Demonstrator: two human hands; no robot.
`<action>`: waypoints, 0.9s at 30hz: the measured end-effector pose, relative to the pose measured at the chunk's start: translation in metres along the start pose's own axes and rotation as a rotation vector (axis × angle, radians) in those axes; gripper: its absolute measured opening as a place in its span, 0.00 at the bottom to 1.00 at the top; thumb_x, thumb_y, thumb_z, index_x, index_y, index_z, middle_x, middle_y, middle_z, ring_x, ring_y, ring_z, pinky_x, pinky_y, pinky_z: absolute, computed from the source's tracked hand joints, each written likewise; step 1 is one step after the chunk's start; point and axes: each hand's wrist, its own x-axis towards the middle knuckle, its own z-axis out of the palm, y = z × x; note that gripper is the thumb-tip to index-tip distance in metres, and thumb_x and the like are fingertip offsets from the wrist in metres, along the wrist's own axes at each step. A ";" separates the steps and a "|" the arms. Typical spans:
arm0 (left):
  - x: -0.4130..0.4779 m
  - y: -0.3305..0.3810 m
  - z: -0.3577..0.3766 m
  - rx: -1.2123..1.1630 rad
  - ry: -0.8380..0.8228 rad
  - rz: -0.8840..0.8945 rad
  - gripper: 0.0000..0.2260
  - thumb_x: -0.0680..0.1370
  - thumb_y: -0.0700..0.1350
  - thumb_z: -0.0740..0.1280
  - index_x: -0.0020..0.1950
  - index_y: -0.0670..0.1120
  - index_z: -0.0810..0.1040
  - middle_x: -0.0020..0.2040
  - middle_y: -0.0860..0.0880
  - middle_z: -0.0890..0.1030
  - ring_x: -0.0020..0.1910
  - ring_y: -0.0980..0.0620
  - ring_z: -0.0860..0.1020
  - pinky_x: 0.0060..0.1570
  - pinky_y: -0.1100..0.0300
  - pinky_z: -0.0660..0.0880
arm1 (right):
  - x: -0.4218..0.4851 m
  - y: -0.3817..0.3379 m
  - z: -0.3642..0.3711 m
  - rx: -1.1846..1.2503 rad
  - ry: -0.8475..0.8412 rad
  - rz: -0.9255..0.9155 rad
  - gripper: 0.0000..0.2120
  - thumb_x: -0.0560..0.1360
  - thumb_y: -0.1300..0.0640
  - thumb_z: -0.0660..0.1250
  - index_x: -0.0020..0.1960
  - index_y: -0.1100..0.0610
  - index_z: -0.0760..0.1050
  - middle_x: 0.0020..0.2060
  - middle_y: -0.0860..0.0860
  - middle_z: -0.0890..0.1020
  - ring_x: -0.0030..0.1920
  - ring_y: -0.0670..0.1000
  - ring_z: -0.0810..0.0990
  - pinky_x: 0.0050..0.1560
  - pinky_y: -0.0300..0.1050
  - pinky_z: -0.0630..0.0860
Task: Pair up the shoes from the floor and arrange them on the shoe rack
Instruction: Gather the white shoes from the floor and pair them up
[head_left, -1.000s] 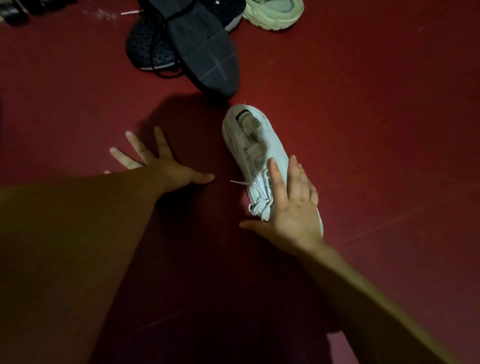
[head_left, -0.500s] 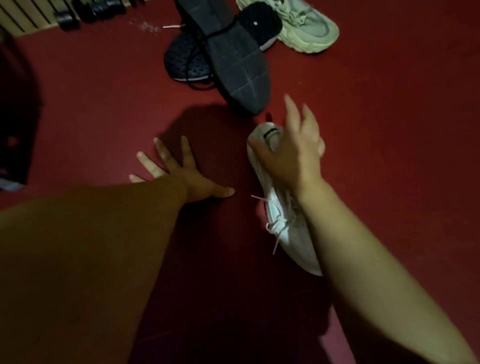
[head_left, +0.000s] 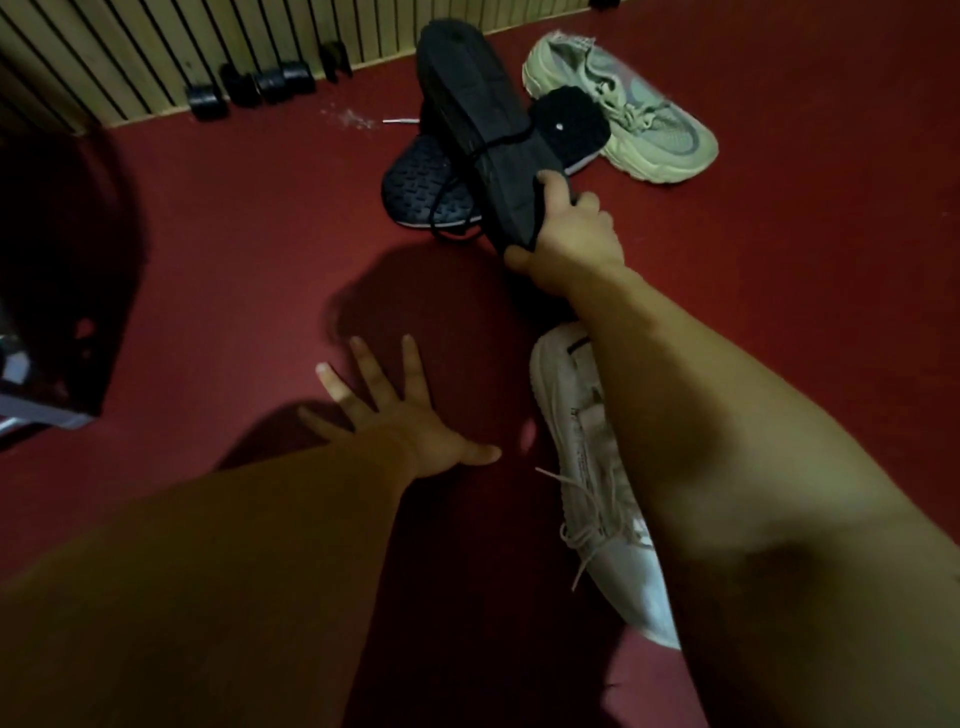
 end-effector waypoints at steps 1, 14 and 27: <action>0.000 0.001 0.000 0.000 0.004 -0.001 0.63 0.58 0.73 0.69 0.68 0.58 0.21 0.67 0.45 0.18 0.68 0.34 0.25 0.64 0.29 0.36 | -0.002 0.005 -0.006 0.050 -0.010 -0.028 0.37 0.73 0.48 0.67 0.76 0.49 0.51 0.67 0.60 0.65 0.65 0.61 0.68 0.62 0.50 0.67; 0.002 0.001 0.005 0.017 0.064 -0.014 0.64 0.55 0.75 0.69 0.69 0.59 0.23 0.68 0.46 0.19 0.70 0.35 0.26 0.65 0.30 0.38 | -0.045 0.121 -0.006 0.796 0.272 0.547 0.16 0.77 0.62 0.58 0.63 0.56 0.72 0.50 0.56 0.81 0.40 0.51 0.78 0.41 0.42 0.75; 0.003 0.000 0.002 0.020 0.013 0.001 0.63 0.58 0.74 0.69 0.68 0.58 0.20 0.66 0.45 0.17 0.68 0.33 0.25 0.64 0.29 0.37 | -0.003 0.005 0.024 -0.186 -0.146 0.102 0.30 0.76 0.44 0.63 0.74 0.39 0.53 0.73 0.51 0.29 0.72 0.64 0.30 0.66 0.76 0.45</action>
